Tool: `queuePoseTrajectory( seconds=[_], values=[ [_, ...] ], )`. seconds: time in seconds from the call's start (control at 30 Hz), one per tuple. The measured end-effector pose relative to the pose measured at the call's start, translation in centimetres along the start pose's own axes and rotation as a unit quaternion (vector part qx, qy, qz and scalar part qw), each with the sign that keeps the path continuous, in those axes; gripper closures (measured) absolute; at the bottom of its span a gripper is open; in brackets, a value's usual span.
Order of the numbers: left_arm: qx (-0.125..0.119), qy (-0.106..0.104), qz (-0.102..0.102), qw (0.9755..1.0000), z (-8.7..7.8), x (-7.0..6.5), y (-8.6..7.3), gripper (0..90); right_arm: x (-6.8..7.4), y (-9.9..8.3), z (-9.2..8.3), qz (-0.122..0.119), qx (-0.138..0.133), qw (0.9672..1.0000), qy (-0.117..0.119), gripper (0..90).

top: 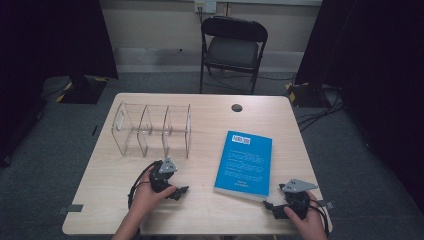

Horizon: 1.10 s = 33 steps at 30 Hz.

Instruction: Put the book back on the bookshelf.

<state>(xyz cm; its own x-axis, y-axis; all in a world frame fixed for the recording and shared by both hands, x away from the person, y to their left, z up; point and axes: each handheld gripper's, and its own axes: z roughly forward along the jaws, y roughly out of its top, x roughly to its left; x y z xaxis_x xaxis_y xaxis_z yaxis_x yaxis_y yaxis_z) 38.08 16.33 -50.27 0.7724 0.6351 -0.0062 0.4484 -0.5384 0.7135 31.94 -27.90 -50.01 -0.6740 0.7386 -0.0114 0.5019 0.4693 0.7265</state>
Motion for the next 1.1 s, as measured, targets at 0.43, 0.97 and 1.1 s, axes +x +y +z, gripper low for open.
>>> queuePoseTrajectory(
  seconds=[0.43, 0.97, 1.1],
  values=[
    [0.003, -0.006, 0.007, 1.0000, -0.1, 0.0, 0.0, 0.0, 0.0, 0.0, 0.0, -0.001, 0.000, 1.0000, 0.001, 9.2],
    [0.005, -0.058, 0.042, 0.9974, 0.9, -3.1, 1.8, 15.7, 1.3, 1.3, 0.2, 0.001, 0.020, 0.9995, 0.024, 20.1],
    [0.006, -0.066, 0.043, 0.9969, 1.3, -4.0, 2.2, 15.8, 1.3, 1.6, 0.6, -0.002, 0.021, 0.9996, 0.018, 21.9]
  ],
)
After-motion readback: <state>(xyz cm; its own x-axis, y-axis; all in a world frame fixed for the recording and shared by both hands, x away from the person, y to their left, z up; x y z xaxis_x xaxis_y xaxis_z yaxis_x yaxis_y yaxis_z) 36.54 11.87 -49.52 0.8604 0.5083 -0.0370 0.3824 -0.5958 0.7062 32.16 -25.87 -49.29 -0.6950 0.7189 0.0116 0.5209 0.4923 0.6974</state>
